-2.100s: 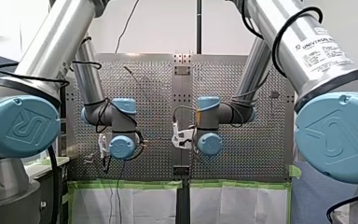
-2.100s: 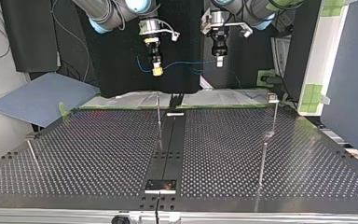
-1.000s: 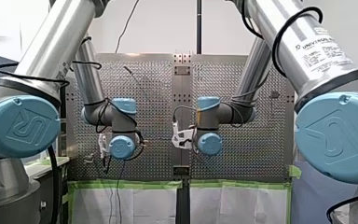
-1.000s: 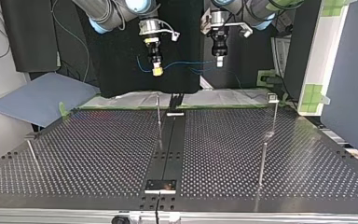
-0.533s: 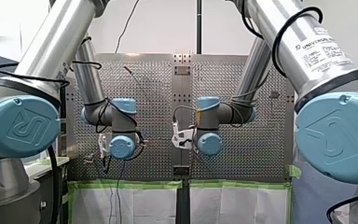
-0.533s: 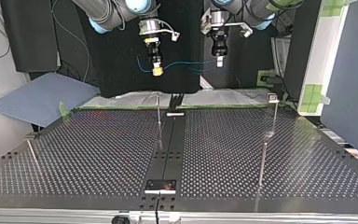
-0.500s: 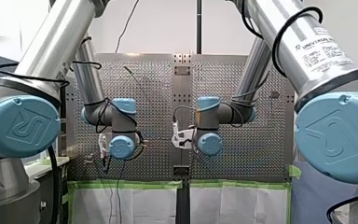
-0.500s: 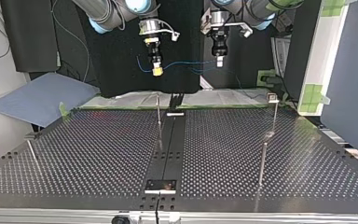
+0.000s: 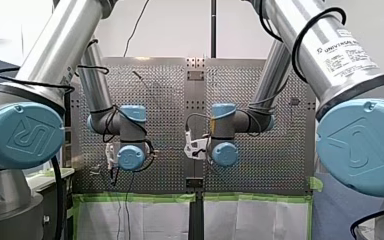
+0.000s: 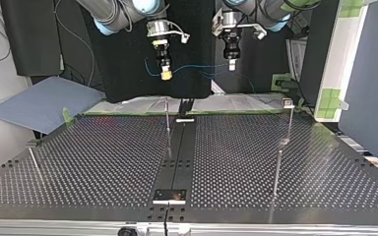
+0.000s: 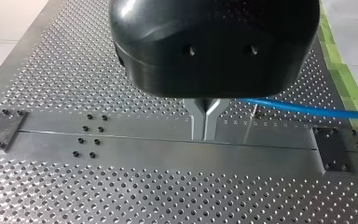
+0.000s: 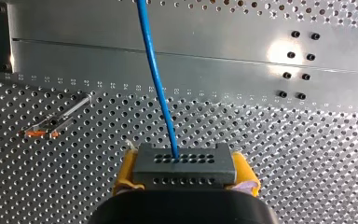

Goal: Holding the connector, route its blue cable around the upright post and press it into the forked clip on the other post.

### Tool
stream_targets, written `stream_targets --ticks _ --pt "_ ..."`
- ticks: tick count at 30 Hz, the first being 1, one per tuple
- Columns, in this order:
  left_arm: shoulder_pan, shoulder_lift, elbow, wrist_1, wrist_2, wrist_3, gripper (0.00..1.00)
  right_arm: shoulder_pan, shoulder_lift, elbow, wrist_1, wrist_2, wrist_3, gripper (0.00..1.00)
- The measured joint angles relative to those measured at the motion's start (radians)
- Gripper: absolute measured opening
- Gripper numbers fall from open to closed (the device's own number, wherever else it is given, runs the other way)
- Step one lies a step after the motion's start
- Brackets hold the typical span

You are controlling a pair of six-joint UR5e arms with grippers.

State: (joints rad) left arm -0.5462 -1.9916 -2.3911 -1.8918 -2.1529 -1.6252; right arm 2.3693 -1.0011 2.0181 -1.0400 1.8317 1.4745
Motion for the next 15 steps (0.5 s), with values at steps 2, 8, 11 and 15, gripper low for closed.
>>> stream_targets --ticks 2,8,11,15 --pt "0.0 0.0 0.0 -0.001 0.0 0.0 0.04 0.0 0.0 0.0 0.001 -0.001 -0.001 0.0" --pt "0.0 0.0 0.0 -0.001 0.0 0.001 0.04 0.0 0.0 0.0 0.001 -0.002 -0.005 0.0" --pt "0.0 0.0 0.0 -0.001 0.0 0.001 0.04 0.0 0.0 0.0 0.001 -0.002 -0.006 0.0" --pt "0.0 0.0 0.0 -0.001 0.0 0.001 0.04 0.0 0.0 0.0 0.001 -0.002 -0.006 0.0"
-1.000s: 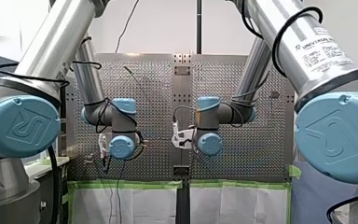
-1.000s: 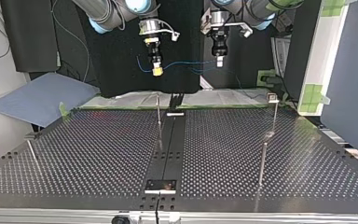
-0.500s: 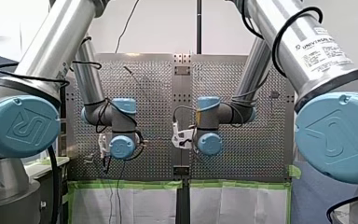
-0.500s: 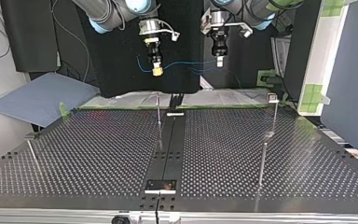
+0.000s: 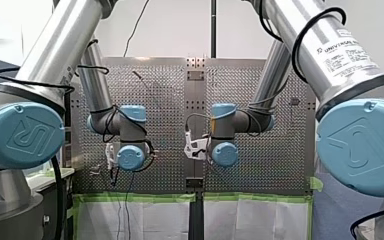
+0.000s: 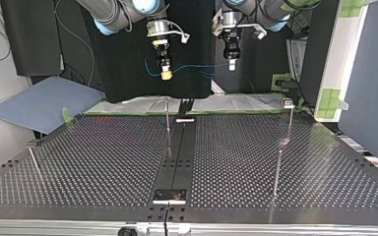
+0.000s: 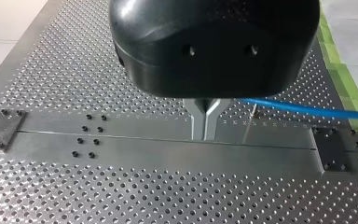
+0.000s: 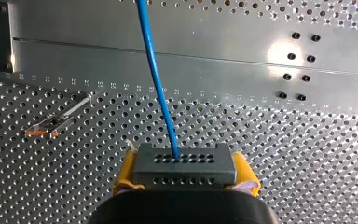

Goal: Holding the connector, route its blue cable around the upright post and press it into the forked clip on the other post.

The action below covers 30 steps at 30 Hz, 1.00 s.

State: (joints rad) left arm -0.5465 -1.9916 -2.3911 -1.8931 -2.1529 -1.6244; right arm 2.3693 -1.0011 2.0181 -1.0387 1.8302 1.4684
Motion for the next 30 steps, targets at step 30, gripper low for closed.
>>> stream_targets --ticks 30 --pt "0.046 -0.05 -0.023 0.031 0.006 -0.003 0.0 0.07 0.123 -0.064 0.125 0.028 0.098 0.0"
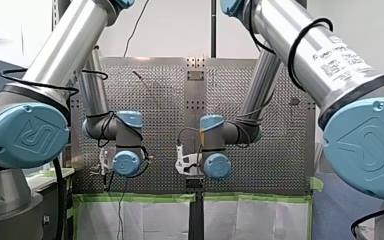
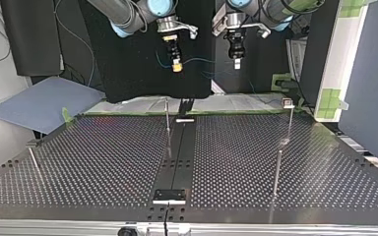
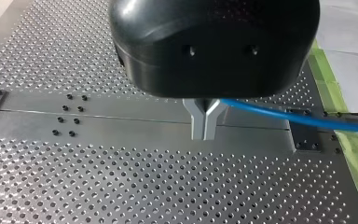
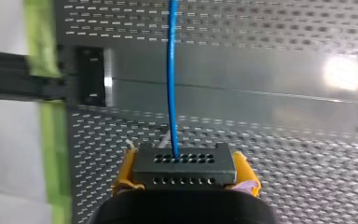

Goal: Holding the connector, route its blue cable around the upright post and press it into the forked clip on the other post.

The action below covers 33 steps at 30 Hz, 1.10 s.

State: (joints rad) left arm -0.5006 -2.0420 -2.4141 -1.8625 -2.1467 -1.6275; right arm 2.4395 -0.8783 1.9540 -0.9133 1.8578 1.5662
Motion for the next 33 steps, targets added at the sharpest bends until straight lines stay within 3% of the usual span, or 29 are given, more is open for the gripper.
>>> stream_targets --ticks 7,11,17,22,28,33 --pt "0.002 -0.001 -0.001 0.0 0.001 0.001 0.0 0.0 0.012 0.0 0.058 0.0 0.002 0.0" --pt "0.022 0.014 -0.005 -0.005 0.022 0.013 0.0 -0.008 0.008 0.008 0.086 0.008 0.01 0.0" --pt "0.046 0.065 -0.004 -0.049 0.064 0.031 0.0 -0.029 -0.029 0.028 0.113 0.048 0.05 0.0" --pt "0.057 0.111 0.004 -0.094 0.064 0.037 0.0 -0.045 -0.07 0.025 0.117 0.077 0.091 0.0" --pt "0.073 0.16 0.039 -0.143 0.051 0.029 0.0 -0.068 -0.123 -0.013 0.157 0.05 0.143 0.0" --pt "0.081 0.201 0.079 -0.185 0.037 0.028 0.0 -0.078 -0.162 -0.051 0.195 0.016 0.153 0.0"
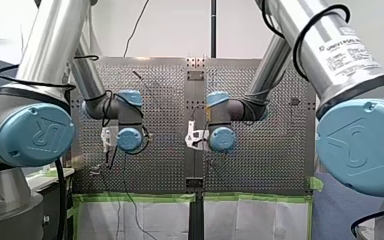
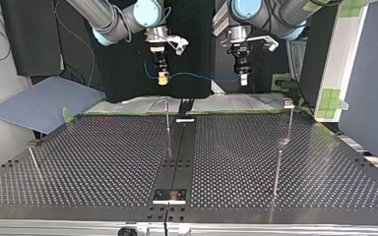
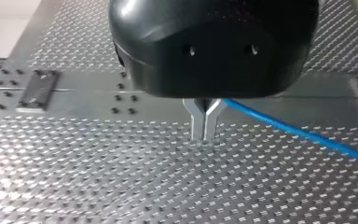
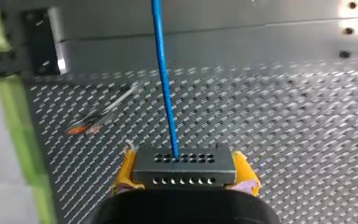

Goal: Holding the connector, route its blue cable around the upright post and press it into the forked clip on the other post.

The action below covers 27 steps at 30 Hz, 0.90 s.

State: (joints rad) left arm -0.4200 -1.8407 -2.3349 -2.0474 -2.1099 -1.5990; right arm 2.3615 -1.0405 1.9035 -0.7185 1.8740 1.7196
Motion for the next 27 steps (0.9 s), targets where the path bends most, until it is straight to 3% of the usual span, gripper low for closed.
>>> stream_targets --ticks 11,19,27 --pt "0.009 0.096 0.054 -0.095 -0.004 -0.034 0.0 -0.004 -0.087 -0.087 0.087 -0.074 -0.017 0.0" --pt "0.017 0.164 0.084 -0.161 -0.014 -0.095 0.0 -0.004 -0.155 -0.155 0.155 -0.107 -0.018 0.0" --pt "0.025 0.241 0.098 -0.205 -0.023 -0.112 0.0 -0.006 -0.234 -0.236 0.228 -0.144 -0.017 0.0"
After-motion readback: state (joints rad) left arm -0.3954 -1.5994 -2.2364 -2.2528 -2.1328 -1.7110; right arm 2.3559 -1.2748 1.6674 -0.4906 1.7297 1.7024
